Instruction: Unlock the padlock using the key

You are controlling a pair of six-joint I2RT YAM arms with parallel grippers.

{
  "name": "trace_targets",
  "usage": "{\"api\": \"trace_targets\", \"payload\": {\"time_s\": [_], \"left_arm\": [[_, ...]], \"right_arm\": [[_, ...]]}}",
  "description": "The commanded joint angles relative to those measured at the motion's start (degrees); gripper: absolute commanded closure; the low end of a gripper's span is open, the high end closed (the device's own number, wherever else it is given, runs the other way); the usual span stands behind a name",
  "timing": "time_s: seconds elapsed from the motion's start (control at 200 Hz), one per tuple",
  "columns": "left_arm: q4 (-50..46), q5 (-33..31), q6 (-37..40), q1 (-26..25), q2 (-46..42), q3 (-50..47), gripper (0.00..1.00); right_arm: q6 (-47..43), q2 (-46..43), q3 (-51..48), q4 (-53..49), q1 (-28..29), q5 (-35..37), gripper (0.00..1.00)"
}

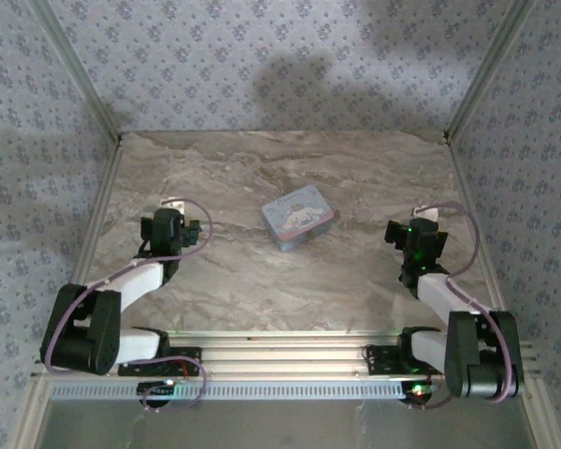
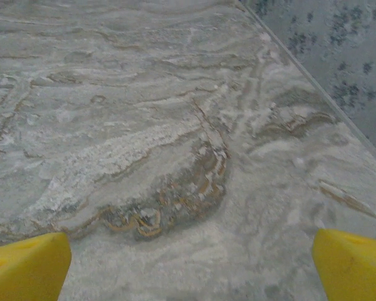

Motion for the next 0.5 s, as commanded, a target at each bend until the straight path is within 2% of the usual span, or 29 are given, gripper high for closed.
{"api": "trace_targets", "payload": {"time_s": [0.0,0.045,0.22,0.32,0.415,0.47,0.5], "left_arm": [[9.46,0.67,1.26,2.26,1.56,-2.01,0.02],[9.98,1.86,1.49,2.7,1.74,-2.1,0.02],[24.7,13.4,-0.76,6.01,4.23,-5.89,0.02],[29.76,13.65,-0.58,6.4,9.47,-5.79,0.02],[27.82,17.17,-2.77,9.07,10.88,-4.58,0.02],[30.62,19.01,-3.83,10.5,14.73,-3.51,0.02],[25.95,20.15,-5.26,11.87,13.6,-2.32,0.02]], "right_arm": [[-2.75,3.25,-1.51,11.8,-1.08,-6.39,0.0],[-2.62,4.42,-1.57,13.42,-1.39,-7.0,0.0],[-3.37,9.39,-2.21,22.82,-1.83,-9.56,0.0],[-3.71,14.83,-3.47,30.31,-1.97,-9.27,0.0],[-3.26,21.72,-3.89,38.19,-1.95,-8.34,0.0],[-2.96,20.29,-1.08,30.33,-1.64,-6.76,0.0],[-2.91,19.97,1.08,25.93,-1.55,-5.93,0.0]]}}
